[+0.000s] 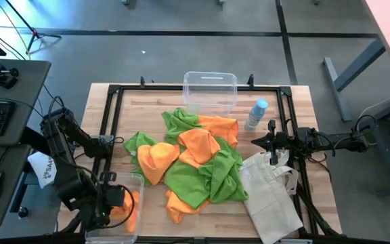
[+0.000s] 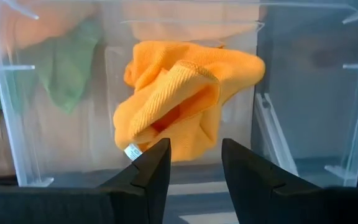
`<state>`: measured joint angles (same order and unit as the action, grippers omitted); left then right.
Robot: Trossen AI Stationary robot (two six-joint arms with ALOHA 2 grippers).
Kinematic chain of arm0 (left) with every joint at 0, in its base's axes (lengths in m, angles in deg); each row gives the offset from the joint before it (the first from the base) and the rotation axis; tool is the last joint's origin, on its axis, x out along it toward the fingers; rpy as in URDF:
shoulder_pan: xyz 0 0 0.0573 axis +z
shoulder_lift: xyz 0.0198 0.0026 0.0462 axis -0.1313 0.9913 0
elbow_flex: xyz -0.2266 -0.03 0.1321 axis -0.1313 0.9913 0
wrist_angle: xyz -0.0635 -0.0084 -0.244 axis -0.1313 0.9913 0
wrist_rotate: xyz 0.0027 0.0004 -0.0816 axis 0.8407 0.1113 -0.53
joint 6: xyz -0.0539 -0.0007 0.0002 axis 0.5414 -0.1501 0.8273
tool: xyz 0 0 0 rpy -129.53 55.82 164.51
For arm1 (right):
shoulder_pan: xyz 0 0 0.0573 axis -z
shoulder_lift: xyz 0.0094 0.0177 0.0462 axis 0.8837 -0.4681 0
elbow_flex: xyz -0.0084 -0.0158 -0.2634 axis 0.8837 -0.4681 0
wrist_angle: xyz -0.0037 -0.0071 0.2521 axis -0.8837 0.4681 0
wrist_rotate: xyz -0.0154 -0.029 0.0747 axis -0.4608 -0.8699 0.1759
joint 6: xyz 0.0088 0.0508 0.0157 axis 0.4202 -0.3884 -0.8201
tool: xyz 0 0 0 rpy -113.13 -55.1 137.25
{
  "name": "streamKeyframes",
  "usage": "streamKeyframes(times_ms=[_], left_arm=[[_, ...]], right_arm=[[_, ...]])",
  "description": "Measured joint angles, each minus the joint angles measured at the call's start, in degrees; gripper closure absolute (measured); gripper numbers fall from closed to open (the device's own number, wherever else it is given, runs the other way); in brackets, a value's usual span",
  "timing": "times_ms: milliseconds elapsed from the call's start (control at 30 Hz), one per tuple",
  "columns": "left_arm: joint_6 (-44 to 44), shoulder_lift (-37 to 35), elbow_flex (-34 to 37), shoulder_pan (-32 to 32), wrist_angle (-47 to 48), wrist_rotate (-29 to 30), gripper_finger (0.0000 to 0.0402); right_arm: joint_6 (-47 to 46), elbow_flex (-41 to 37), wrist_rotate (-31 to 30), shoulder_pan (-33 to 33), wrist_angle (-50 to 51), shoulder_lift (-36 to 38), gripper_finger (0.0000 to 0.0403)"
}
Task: Sort microfiber towel by color & place in baskets
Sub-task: Put the green microfiber towel into the top transparent bin
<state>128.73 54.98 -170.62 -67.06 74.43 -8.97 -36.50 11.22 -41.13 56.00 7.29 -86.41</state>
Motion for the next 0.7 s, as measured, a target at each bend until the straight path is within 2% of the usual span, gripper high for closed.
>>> streamKeyframes(times_ms=[300, 500, 700], left_arm=[[9.4, 0.1, -1.3, 5.4, 0.2, 0.2, 0.0268], [8.6, 0.1, -4.4, 9.9, 0.7, 0.4, 0.0268], [1.9, 0.1, -6.5, 14.4, 1.6, 5.2, 0.0268]], right_arm=[[0.0, 0.0, 0.0, 0.0, 0.0, 0.0, 0.0402], [-5.4, 0.0, 0.0, 0.0, 0.0, 0.0, 0.0402], [-10.1, 0.0, 0.0, 0.0, -0.6, 0.0, 0.0402]])
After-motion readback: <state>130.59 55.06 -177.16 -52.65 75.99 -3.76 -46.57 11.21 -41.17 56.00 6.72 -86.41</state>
